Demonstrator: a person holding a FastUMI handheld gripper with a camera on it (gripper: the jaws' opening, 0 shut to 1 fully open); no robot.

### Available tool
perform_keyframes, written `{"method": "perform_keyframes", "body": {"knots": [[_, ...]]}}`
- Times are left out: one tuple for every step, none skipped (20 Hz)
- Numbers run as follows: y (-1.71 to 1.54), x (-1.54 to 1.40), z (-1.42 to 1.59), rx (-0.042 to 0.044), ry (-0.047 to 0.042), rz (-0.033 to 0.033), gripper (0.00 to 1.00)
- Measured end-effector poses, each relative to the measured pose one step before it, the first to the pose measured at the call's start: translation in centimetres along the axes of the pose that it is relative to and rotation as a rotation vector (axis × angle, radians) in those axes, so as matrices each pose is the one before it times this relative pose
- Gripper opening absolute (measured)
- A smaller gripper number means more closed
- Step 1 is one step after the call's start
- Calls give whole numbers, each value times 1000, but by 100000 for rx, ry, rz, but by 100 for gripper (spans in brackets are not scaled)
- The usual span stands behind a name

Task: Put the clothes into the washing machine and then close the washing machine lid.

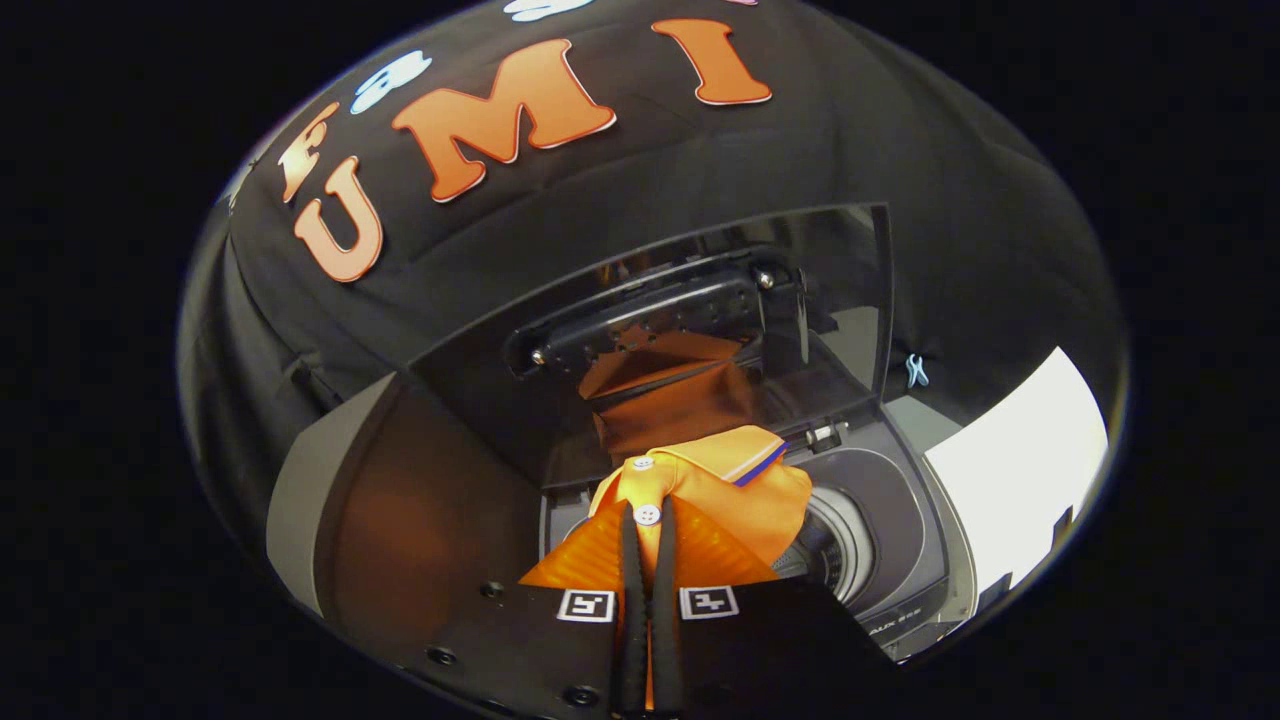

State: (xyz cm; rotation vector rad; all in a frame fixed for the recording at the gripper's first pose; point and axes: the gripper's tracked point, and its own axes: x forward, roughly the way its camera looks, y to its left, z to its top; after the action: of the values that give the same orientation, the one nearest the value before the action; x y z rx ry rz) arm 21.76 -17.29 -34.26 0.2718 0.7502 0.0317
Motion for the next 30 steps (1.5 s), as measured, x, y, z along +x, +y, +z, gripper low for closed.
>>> {"method": "perform_keyframes", "body": {"knots": [[-255, 696, -400, -393, 654, -980, 10], [-350, 604, -504, -1016, 1516, -1075, 10], [-235, 482, -355, -294, 145, -864, 10], [-314, 574, -404, 244, 1374, -697, 10], [-350, 427, -390, 689, 744, -490, 10], [-514, 666, -267, 288, 739, -883, 10], [-348, 460, -328, -25, 674, -685, 10], [-372, 416, -390, -8, 781, -713, 10], [-344, 604, -359, 55, 408, -645, 10], [-541, 445, -634, -350, 1774, -1175, 10], [-337, 595, -598, 72, 1435, -535, 10], [-367, 773, -598, -423, 1108, -1065, 10], [-391, 646, -766, -516, 2013, -870, 10], [-133, 511, -625, 133, 1337, -28, 10], [-237, 737, -631, -17, 1381, -1043, 10], [-293, 495, -562, -250, 1536, -826, 10], [-168, 410, -400, -400, 1198, -727, 10], [-109, 236, -354, -482, 1446, -604, 10], [-32, 242, -470, -303, 1188, -627, 10], [-194, 346, -546, -296, 1462, -801, 10], [-170, 491, -491, -286, 1359, -858, 10], [-122, 476, -494, -305, 1738, -860, 10], [-33, 394, -257, -523, 1033, -517, 10], [-172, 539, -359, -609, 1513, -550, 10], [-54, 247, -66, -311, -34, -544, 10], [56, 295, -155, -383, 1586, 294, 10], [55, 284, 9, -242, 516, -42, 10], [-42, 90, -75, -493, 636, -501, 10], [92, -5, -146, -338, 1042, -191, 10], [200, 133, -16, -325, 284, 27, 10]]}}
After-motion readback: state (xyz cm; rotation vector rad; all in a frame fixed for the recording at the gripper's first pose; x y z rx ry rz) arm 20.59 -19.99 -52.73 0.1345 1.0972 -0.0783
